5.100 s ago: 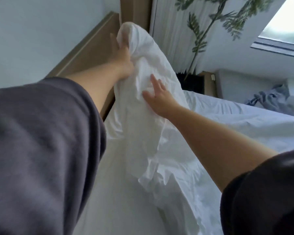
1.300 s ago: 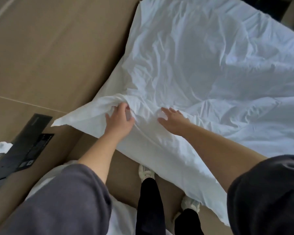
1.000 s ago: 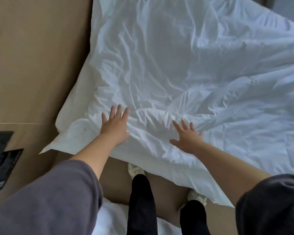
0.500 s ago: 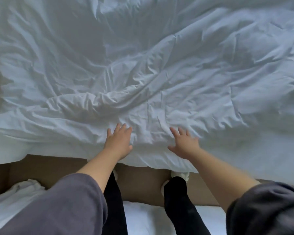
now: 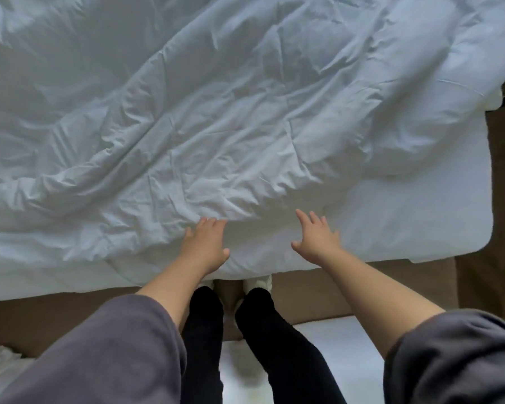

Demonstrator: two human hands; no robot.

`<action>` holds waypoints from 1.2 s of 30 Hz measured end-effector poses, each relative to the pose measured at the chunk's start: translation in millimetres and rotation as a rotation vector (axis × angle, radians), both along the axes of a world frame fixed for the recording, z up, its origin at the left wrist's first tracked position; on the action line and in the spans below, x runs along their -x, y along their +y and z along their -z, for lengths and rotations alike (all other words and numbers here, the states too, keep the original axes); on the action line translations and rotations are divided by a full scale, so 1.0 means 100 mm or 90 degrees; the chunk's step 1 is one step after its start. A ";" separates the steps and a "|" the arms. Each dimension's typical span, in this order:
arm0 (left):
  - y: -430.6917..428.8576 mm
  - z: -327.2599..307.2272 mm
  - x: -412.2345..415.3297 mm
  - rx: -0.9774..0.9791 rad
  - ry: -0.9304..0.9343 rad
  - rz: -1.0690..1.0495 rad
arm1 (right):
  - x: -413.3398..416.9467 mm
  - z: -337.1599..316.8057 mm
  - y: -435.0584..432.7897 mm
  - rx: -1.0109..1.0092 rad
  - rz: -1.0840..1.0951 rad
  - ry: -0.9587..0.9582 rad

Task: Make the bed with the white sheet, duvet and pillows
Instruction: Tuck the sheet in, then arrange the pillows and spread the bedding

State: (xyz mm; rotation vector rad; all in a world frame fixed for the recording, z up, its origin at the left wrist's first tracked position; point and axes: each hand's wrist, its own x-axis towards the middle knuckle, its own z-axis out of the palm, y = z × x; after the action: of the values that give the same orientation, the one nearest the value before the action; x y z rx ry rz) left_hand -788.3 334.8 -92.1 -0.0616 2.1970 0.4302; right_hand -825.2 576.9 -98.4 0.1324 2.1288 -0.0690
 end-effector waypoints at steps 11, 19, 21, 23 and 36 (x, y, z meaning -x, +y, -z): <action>1.64 0.25 0.74 -0.088 0.174 0.017 | 0.89 0.50 1.63 -0.028 0.143 0.086; 3.93 1.26 2.10 0.045 0.354 0.256 | 2.26 1.41 3.31 -0.153 -0.220 0.241; 4.08 1.55 2.46 0.243 0.280 0.209 | 2.48 1.62 3.62 -0.177 -0.299 0.241; 4.00 1.83 2.61 0.342 0.237 0.143 | 2.57 1.79 3.85 -0.132 -0.338 0.286; 4.85 1.37 2.15 0.061 0.133 0.183 | 2.50 0.97 5.43 -0.235 -0.413 0.038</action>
State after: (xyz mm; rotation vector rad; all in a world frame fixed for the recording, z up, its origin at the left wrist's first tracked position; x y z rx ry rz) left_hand -1002.8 819.9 -229.1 0.2547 2.3849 0.1753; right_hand -1075.3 1120.3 -195.6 -0.3503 2.1261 0.7071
